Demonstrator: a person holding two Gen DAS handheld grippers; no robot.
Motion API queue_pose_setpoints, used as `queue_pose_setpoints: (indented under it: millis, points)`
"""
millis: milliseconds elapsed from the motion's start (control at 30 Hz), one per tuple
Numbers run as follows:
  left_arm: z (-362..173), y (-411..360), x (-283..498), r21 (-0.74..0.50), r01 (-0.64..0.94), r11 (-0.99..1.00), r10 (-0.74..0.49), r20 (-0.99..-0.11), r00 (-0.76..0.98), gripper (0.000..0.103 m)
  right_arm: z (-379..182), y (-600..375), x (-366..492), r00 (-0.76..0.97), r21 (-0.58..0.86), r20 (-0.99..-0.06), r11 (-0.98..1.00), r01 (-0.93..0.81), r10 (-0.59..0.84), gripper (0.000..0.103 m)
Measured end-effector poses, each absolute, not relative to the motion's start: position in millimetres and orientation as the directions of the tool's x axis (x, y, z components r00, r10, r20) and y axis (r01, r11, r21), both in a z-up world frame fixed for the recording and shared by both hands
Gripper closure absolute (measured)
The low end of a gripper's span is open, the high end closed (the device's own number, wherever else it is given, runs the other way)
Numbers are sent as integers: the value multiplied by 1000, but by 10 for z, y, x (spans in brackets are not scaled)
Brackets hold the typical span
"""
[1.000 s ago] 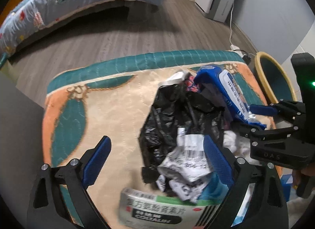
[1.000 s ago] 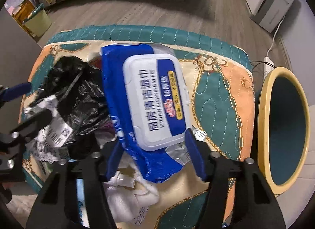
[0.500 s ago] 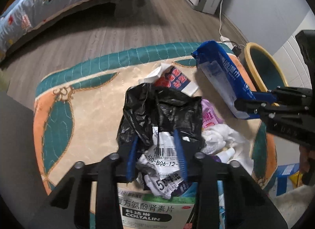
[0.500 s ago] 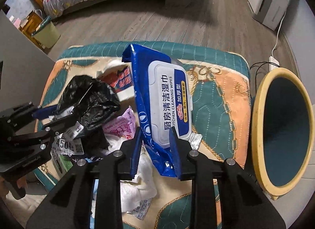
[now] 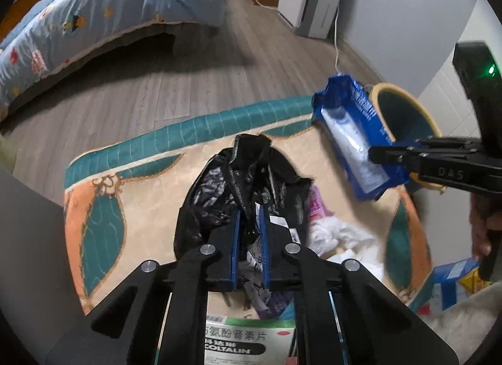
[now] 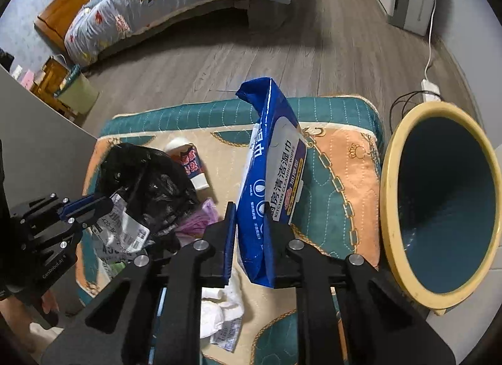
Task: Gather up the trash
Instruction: 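Carry the wipes pack and black bag over the bin and release both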
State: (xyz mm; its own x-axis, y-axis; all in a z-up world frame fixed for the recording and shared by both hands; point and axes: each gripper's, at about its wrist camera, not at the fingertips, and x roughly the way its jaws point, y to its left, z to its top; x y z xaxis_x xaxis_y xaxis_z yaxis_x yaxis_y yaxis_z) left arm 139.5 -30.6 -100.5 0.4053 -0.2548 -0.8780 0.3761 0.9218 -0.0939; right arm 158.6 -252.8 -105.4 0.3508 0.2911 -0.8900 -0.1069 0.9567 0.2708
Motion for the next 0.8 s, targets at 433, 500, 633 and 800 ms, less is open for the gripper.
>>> queue_pose_setpoints:
  millis: [433,500,633,800]
  points:
    - [-734,-271,1384,-128,363,923,-300,-829,472,91,-864,-2674,1582,409,282,-865,956,-84,291,89]
    - [-656,-270,1396,-135,358,924,-309,-814,491,91,-801,-2698,1576,425,280,-858,956,-87,289,89]
    - [-488,-312,1409,-139,356,924,-323,-782,533,91,-652,-2782,1554,465,267,-841,960,-89,277,89]
    - [-369,-449,1404,-129,372,919,-334,-756,563,91,-496,-2952,1503,509,256,-821,964,-79,260,89]
